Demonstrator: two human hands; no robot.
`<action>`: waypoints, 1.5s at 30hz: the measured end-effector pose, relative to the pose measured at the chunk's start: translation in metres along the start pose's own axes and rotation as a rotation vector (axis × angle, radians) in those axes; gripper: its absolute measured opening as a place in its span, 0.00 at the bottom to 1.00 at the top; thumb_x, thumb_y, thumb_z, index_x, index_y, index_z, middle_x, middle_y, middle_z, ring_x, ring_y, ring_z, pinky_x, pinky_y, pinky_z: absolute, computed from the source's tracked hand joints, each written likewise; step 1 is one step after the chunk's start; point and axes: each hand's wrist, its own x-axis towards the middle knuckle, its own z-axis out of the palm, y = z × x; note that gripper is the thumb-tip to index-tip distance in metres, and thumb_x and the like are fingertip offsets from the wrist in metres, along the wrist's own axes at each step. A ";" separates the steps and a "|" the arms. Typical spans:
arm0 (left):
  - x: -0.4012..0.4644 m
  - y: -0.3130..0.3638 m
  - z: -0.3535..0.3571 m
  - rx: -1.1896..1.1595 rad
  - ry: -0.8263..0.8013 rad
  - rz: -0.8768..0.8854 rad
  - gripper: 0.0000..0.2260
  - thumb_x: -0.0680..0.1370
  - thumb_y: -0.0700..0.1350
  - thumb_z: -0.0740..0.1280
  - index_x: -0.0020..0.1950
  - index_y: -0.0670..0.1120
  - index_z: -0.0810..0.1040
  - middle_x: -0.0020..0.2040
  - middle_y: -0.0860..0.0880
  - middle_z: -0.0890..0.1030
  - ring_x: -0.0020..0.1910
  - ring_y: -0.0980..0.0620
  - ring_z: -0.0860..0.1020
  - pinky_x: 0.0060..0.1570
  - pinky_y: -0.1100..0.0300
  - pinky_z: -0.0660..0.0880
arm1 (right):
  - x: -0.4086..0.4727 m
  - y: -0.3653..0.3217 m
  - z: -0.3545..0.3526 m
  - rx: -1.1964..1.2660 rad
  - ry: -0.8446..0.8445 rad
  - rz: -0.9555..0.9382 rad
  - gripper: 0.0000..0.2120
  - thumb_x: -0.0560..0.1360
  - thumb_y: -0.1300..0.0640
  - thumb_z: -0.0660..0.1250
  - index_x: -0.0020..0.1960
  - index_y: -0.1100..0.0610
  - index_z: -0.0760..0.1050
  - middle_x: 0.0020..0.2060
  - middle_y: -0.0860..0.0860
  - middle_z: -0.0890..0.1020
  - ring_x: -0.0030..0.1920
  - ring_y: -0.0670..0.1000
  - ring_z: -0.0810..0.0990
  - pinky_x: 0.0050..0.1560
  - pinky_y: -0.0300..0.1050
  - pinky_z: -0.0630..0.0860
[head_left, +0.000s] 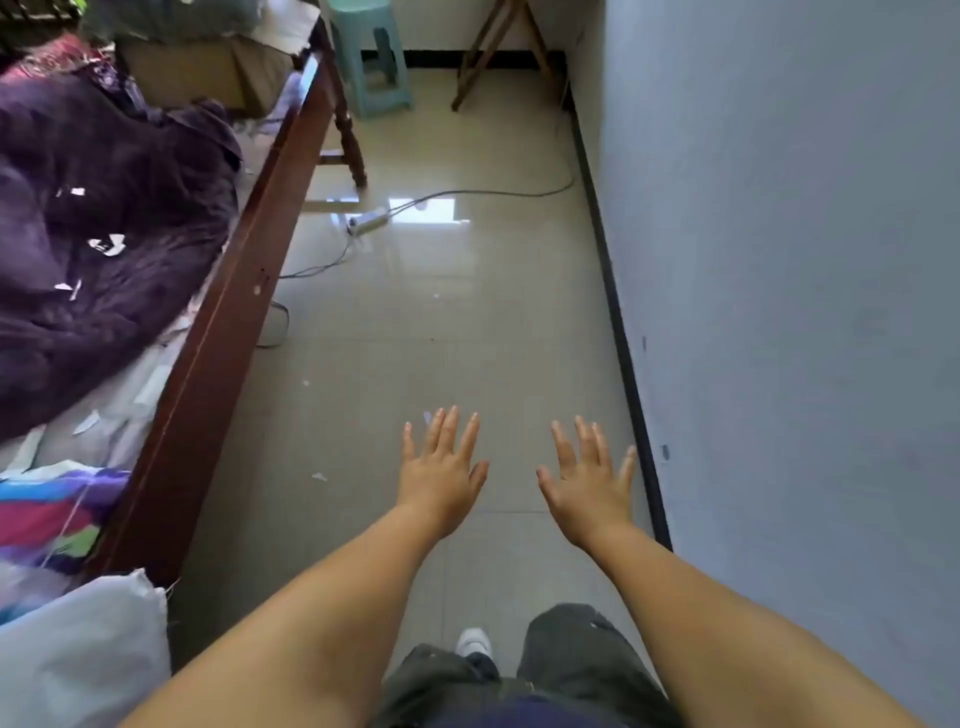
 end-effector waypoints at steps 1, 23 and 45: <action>0.007 0.002 -0.001 0.003 0.001 0.002 0.26 0.81 0.57 0.45 0.76 0.51 0.39 0.79 0.47 0.44 0.77 0.49 0.40 0.72 0.41 0.38 | 0.004 0.003 -0.001 -0.010 -0.005 0.014 0.29 0.80 0.42 0.47 0.77 0.47 0.41 0.78 0.52 0.44 0.77 0.54 0.41 0.70 0.68 0.36; 0.358 0.054 -0.091 -0.066 -0.078 -0.044 0.25 0.82 0.56 0.47 0.76 0.51 0.43 0.79 0.47 0.44 0.77 0.49 0.40 0.73 0.42 0.39 | 0.354 0.088 -0.124 -0.040 -0.088 0.019 0.28 0.81 0.44 0.48 0.77 0.48 0.44 0.78 0.52 0.47 0.77 0.53 0.42 0.72 0.68 0.40; 0.863 -0.008 -0.251 -0.025 -0.198 0.085 0.25 0.81 0.56 0.47 0.76 0.50 0.46 0.79 0.45 0.48 0.77 0.48 0.43 0.73 0.41 0.41 | 0.822 0.064 -0.276 0.058 -0.125 0.192 0.27 0.81 0.46 0.47 0.77 0.50 0.43 0.78 0.53 0.47 0.77 0.54 0.43 0.72 0.67 0.42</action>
